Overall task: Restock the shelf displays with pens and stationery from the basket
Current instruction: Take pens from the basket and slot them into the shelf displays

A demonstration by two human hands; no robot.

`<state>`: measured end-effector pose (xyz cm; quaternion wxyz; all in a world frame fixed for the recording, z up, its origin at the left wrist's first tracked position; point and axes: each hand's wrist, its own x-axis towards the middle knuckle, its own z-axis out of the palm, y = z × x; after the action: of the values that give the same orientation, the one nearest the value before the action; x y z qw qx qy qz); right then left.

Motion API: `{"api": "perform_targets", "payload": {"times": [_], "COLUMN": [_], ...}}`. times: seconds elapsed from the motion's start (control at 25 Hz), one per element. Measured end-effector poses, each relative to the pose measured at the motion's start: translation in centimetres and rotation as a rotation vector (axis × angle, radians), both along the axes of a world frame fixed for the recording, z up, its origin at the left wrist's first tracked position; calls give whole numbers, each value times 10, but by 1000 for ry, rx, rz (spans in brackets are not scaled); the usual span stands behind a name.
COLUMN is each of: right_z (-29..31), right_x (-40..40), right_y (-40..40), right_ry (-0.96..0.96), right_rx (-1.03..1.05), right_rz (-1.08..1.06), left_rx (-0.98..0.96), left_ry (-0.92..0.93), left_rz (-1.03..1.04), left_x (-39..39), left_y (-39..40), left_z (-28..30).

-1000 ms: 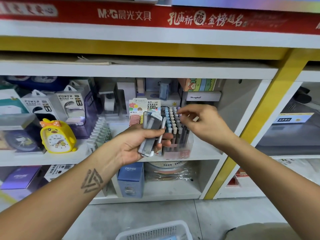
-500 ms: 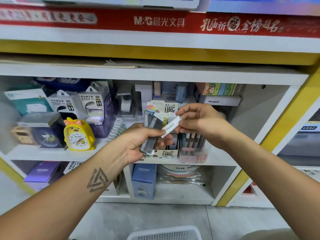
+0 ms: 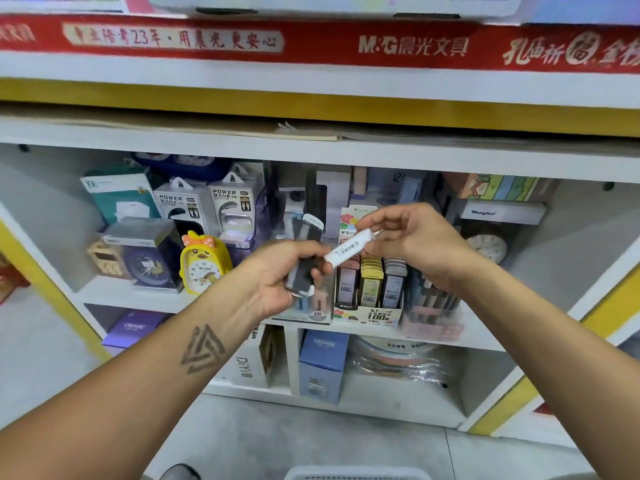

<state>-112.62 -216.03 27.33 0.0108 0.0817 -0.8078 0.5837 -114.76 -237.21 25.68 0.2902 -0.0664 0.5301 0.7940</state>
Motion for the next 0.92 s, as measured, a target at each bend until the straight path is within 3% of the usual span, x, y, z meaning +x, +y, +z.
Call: {"api": "perform_targets", "payload": {"times": [0.24,0.4,0.6,0.8,0.92], "right_z": [-8,-11,-14,-25,-30], "right_x": [-18,-27,-41,-51,-60], "right_y": [-26,-49,-63,-80,-89], "right_ry": [30,46,397,502,465], "right_rx": [3,31,718,787,874], "right_rz": [-24,-41,-112,-192,-265], "left_rx": [-106,-49,26,50,72], "left_ry": [-38,-54,-102,-123,-122], "left_rz": [137,139,189,278,300], "left_x": [-19,-21,-20,-19,-19], "left_y": [-38,-58,-71,-80,-83], "left_z": [-1,4,6,6,9]}}
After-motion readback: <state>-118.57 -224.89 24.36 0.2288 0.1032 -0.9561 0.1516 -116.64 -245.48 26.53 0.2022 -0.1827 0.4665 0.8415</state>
